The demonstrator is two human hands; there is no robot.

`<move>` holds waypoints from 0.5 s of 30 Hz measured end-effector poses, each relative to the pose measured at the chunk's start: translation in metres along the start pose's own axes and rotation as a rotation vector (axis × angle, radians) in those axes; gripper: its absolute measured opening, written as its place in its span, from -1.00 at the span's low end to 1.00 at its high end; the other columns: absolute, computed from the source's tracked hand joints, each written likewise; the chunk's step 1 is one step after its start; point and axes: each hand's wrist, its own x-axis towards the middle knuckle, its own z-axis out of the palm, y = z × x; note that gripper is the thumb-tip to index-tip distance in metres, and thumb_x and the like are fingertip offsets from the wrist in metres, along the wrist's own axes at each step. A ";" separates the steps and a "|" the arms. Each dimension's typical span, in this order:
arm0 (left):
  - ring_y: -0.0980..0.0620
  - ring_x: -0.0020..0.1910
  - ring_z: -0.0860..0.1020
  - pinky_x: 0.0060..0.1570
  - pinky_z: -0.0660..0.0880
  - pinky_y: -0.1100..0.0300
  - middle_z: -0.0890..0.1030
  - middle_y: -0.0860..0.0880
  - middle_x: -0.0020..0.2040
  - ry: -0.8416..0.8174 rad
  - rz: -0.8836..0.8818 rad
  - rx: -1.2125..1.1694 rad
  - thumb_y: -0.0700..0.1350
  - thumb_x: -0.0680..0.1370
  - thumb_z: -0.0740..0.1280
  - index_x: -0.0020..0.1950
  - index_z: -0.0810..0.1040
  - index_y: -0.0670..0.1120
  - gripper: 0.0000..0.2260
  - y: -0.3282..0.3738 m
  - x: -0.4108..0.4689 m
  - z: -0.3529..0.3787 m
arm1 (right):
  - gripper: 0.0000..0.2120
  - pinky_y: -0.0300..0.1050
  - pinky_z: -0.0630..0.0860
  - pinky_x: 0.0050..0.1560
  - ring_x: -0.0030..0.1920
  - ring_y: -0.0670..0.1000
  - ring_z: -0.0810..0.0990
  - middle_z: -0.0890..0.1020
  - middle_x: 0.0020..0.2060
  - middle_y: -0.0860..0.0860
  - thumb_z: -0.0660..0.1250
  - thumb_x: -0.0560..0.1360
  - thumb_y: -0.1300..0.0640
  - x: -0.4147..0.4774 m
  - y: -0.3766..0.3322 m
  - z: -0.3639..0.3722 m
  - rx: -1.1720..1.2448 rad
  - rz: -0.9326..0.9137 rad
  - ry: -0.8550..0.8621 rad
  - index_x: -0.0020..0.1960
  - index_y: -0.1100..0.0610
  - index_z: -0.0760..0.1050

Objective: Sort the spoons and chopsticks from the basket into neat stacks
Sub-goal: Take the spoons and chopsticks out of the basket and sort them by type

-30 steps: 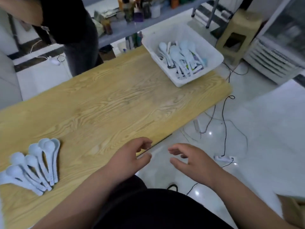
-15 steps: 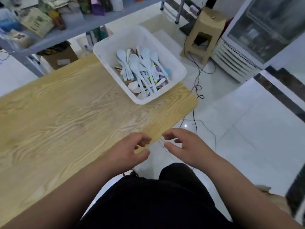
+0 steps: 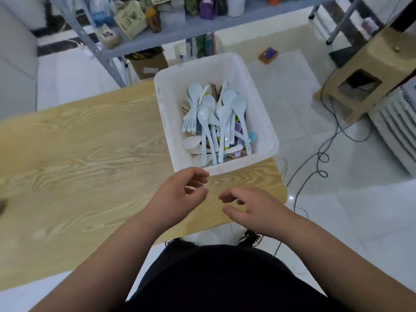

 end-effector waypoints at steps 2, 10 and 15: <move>0.18 0.03 0.60 0.03 0.55 0.25 0.65 0.14 0.00 0.083 -0.049 -0.048 -0.18 0.54 0.39 0.12 0.58 0.12 -0.76 0.010 0.004 0.013 | -0.72 -0.35 0.46 0.14 0.12 -0.29 0.53 0.61 0.11 -0.24 0.34 0.58 -0.06 0.016 0.013 -0.026 -0.032 -0.062 -0.041 0.27 -0.08 0.55; 0.22 0.00 0.60 0.04 0.55 0.25 0.64 0.10 0.01 0.153 -0.185 -0.117 -0.17 0.54 0.40 0.16 0.59 0.03 -0.78 0.016 0.019 0.038 | -0.79 -0.19 0.52 0.13 0.09 -0.24 0.56 0.60 0.06 -0.22 0.33 0.55 -0.03 0.088 0.032 -0.078 -0.102 -0.060 -0.007 0.18 -0.07 0.56; 0.22 0.01 0.58 0.02 0.54 0.25 0.59 0.13 0.03 0.162 -0.156 -0.043 -0.14 0.55 0.36 0.20 0.55 0.05 -0.77 0.006 0.069 0.010 | -0.56 0.03 0.55 0.15 0.20 0.04 0.55 0.48 0.28 0.02 0.30 0.56 -0.06 0.150 0.038 -0.078 -0.218 0.167 0.157 0.41 0.03 0.41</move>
